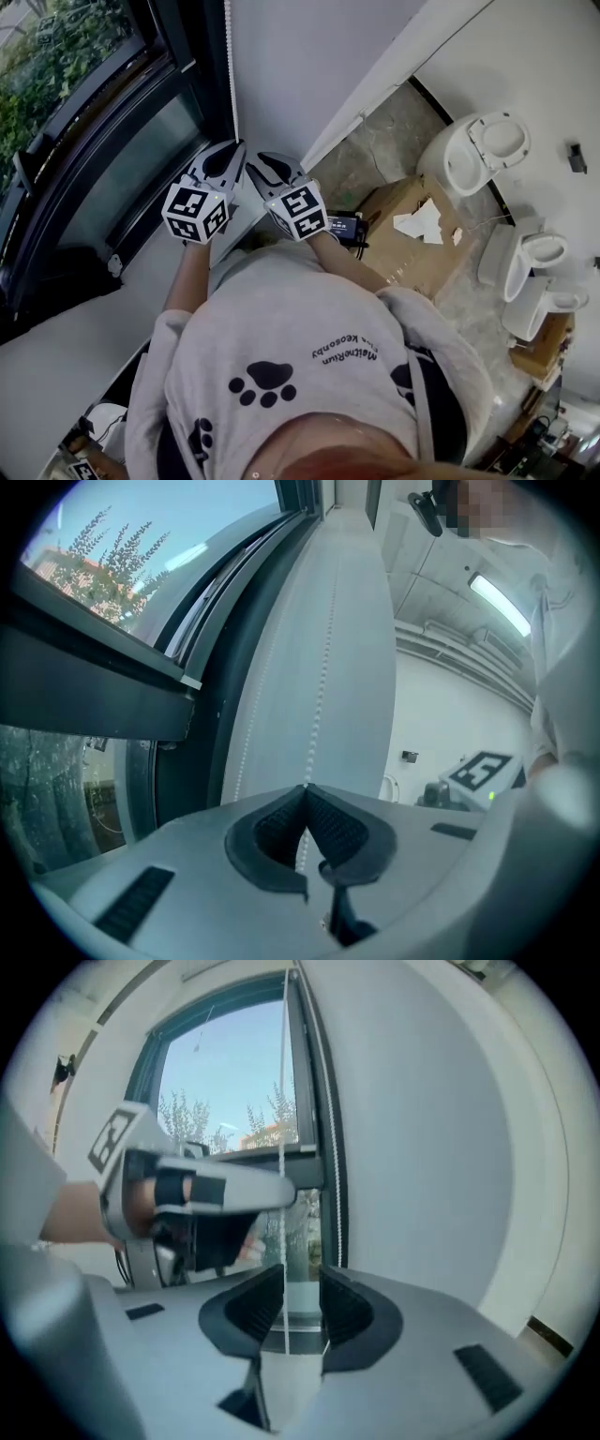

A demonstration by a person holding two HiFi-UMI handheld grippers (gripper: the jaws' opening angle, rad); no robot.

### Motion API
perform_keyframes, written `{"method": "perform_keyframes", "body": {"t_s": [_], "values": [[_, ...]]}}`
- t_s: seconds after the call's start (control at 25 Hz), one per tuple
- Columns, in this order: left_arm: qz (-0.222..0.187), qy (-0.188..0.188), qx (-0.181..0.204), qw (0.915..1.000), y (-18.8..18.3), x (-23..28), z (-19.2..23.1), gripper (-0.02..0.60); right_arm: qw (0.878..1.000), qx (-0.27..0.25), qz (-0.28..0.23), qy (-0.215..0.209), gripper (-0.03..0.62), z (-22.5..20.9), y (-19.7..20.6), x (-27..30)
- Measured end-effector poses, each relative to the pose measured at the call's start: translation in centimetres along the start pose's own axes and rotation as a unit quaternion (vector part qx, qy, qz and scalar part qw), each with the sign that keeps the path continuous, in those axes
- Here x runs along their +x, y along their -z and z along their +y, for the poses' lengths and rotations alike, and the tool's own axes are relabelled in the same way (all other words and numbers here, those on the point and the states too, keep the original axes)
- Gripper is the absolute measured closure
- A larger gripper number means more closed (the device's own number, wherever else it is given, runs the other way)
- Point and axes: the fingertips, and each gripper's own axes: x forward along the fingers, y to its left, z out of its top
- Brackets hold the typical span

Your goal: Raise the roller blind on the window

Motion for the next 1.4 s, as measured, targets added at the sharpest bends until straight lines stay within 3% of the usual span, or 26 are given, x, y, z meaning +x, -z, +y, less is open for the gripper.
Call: {"method": "perform_keyframes", "body": {"t_s": [0.24,0.44,0.76,0.88,1.08,1.4], "values": [[-0.007,0.005,0.001,1.0000,-0.1,0.3,-0.3,0.572,0.996,-0.022,-0.088,0.004,0.482,-0.1,-9.7,-3.8],[-0.010,0.009,0.004,0.9999,-0.1,0.6,-1.0,0.572,0.988,-0.038,-0.147,-0.024,0.504,0.8,-17.3,-6.2],[-0.011,0.012,0.003,0.9999,0.0,0.7,-1.3,0.572,0.979,-0.057,-0.194,-0.041,0.527,1.0,-24.5,-6.4],[-0.011,0.012,0.002,0.9999,0.0,0.6,-1.2,0.572,0.979,-0.062,-0.192,-0.041,0.572,1.4,-25.8,-6.2],[-0.008,0.008,0.003,0.9999,0.3,0.5,-0.9,0.572,0.981,-0.029,-0.191,-0.034,0.582,1.2,-25.4,-6.1],[0.024,0.007,-0.015,0.9996,5.4,0.4,-0.5,0.572,0.987,-0.026,-0.157,-0.026,0.582,1.0,-20.7,-4.4]]}}
